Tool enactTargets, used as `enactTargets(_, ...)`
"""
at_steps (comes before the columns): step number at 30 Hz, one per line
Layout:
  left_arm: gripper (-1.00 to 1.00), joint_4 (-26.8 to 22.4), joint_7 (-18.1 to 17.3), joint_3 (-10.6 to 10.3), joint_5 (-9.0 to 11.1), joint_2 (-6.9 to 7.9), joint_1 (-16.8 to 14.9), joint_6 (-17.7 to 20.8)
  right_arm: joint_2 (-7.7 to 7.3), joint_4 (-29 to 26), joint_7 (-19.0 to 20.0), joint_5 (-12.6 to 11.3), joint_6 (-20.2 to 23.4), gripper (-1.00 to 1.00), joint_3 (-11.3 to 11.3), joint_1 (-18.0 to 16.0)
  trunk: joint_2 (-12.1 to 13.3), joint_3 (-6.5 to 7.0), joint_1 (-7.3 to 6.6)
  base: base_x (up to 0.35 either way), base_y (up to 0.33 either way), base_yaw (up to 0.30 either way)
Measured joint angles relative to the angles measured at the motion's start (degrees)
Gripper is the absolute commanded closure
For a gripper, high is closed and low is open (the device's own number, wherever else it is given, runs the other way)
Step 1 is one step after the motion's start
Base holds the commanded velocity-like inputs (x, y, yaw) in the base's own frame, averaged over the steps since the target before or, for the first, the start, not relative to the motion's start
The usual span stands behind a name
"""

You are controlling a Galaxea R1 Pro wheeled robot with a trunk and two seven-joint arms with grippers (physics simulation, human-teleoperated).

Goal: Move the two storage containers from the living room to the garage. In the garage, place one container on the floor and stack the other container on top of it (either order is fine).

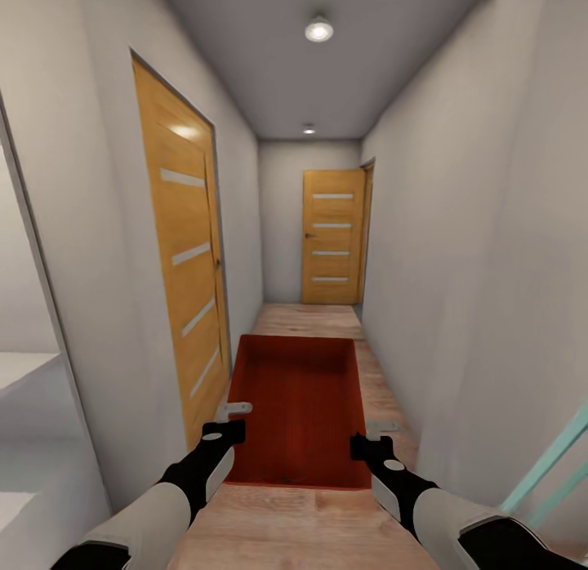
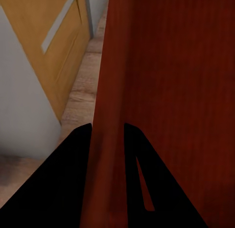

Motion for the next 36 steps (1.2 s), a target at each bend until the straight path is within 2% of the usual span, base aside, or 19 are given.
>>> enactTargets(36, 1.00, -0.1, 0.0, 0.1, 0.0, 0.00, 0.0, 0.1, 0.02, 0.0, 0.0, 0.0, 0.1, 1.00, 0.0, 0.0, 0.0, -0.01, 0.00, 0.323, 0.001, 0.000)
